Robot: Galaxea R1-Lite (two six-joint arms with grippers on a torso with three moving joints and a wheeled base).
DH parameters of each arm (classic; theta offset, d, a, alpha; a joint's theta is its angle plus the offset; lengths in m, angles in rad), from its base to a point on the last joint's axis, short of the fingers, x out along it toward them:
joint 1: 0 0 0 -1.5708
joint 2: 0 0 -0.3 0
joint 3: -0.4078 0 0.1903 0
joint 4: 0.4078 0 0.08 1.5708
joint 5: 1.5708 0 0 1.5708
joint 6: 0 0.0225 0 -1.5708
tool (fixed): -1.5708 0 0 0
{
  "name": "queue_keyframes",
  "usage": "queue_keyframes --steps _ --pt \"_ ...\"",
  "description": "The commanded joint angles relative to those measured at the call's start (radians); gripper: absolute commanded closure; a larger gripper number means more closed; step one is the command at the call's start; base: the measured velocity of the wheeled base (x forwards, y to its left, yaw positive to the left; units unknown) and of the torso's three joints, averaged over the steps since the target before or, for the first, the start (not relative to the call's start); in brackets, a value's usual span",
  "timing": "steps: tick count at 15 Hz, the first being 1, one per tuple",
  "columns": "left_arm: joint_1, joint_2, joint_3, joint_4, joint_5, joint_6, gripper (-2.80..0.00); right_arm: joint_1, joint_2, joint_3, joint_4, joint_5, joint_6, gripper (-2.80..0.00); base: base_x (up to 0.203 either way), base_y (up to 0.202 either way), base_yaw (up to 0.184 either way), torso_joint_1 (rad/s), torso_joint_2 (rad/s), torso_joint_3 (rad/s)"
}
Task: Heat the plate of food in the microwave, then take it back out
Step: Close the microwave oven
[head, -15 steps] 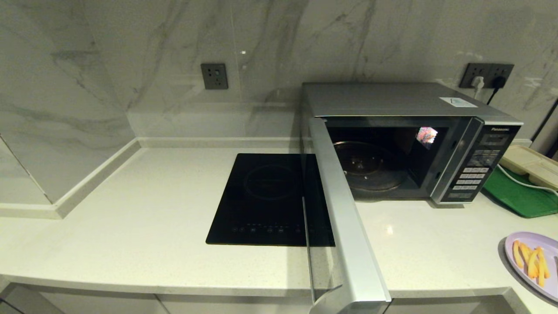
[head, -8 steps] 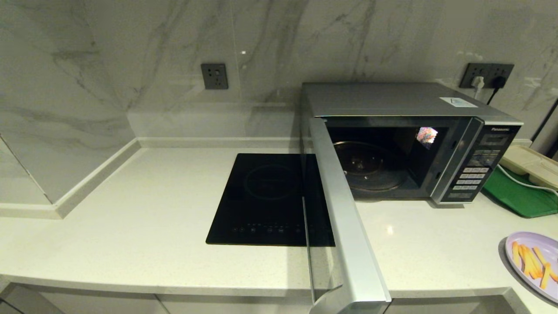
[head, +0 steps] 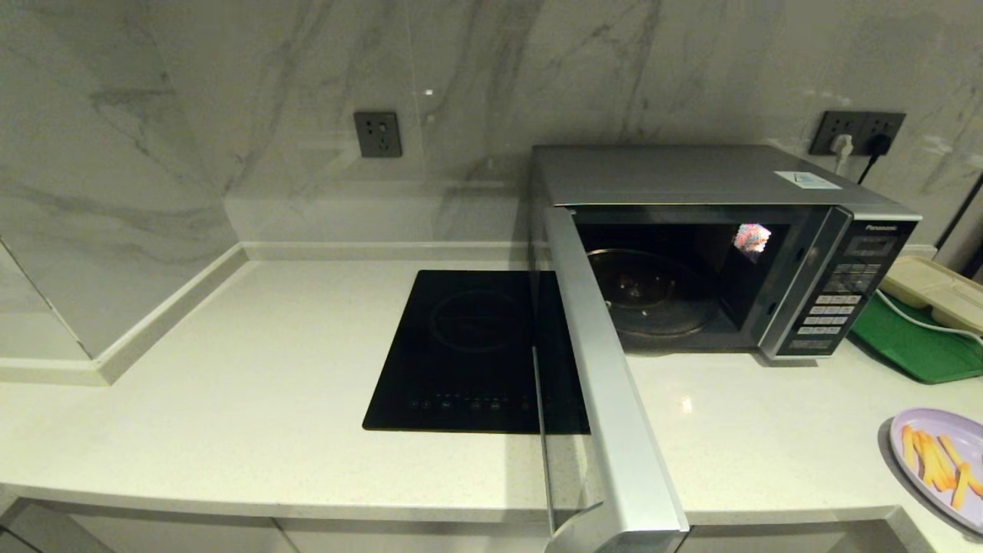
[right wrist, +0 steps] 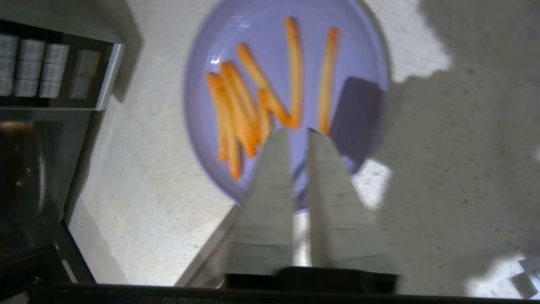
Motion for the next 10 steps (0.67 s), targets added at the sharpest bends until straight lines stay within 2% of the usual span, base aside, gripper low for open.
queue_keyframes --steps 1,3,6,10 --pt "0.0 0.0 0.0 0.0 0.001 -0.001 0.0 0.072 -0.184 -0.043 0.064 -0.019 0.0 -2.8 0.0 0.0 0.0 0.0 0.0 0.0" --pt "0.0 0.0 0.0 0.0 0.001 -0.001 0.0 0.165 -0.327 -0.104 0.186 -0.029 0.002 -2.8 0.0 0.0 0.0 0.0 0.0 0.0" --pt "0.0 0.0 0.0 0.0 0.001 -0.001 0.0 0.364 -0.489 -0.254 0.439 -0.056 0.027 -2.8 0.0 0.0 0.0 0.0 0.0 0.0" --pt "0.0 0.0 0.0 0.0 0.001 -0.001 0.0 0.511 -0.681 -0.299 0.597 -0.119 0.042 -2.8 0.0 0.0 0.0 0.0 0.0 0.0"
